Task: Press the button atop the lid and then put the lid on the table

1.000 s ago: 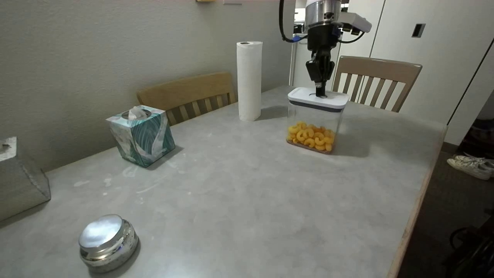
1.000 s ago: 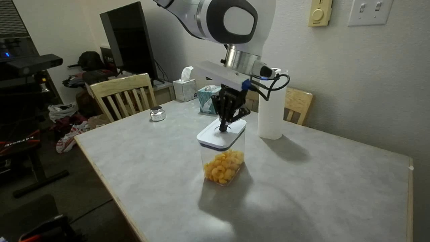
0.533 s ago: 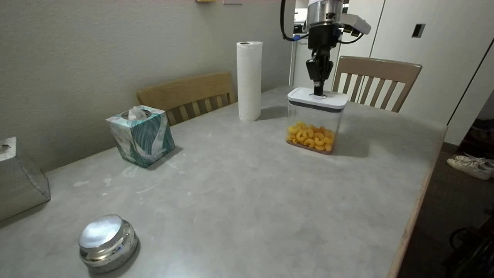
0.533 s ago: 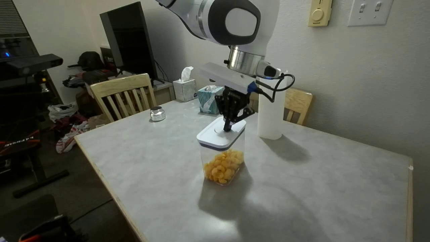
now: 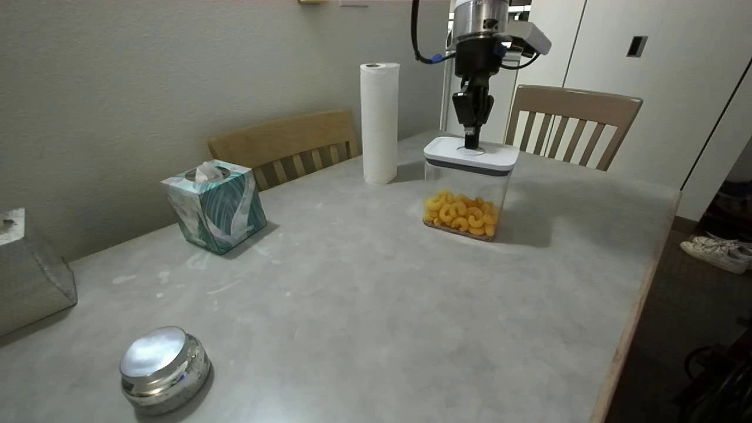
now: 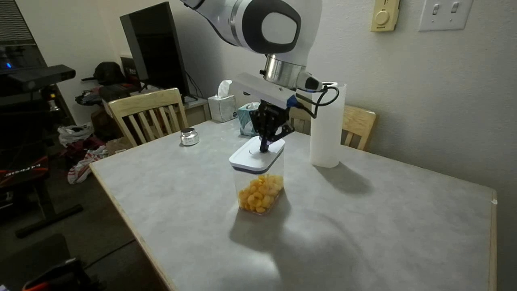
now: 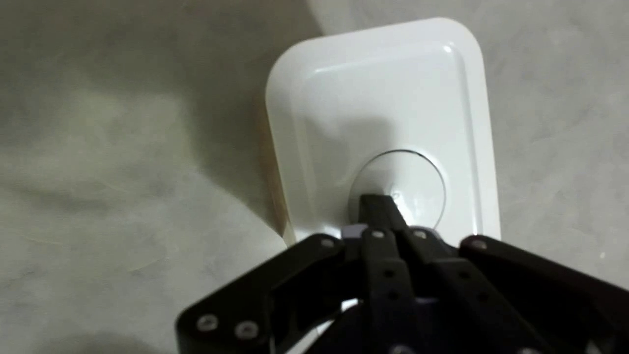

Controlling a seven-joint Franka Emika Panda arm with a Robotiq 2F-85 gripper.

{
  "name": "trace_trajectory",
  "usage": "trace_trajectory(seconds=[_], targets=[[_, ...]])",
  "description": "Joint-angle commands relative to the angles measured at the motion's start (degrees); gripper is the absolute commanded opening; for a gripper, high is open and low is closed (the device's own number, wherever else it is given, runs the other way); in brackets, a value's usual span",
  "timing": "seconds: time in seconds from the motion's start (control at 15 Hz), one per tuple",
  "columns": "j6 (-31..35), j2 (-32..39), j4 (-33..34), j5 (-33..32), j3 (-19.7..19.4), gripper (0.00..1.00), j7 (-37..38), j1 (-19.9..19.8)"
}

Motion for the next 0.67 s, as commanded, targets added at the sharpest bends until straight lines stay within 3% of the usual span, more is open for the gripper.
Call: trace_trajectory(seconds=[0.0, 0.6], targets=[[-0.9, -1.5, -1.4, -1.6, -1.0, 0.00, 3.4, 1.1], [-3.0, -5.0, -1.5, -6.7, -1.7, 0.00, 9.8, 3.8]])
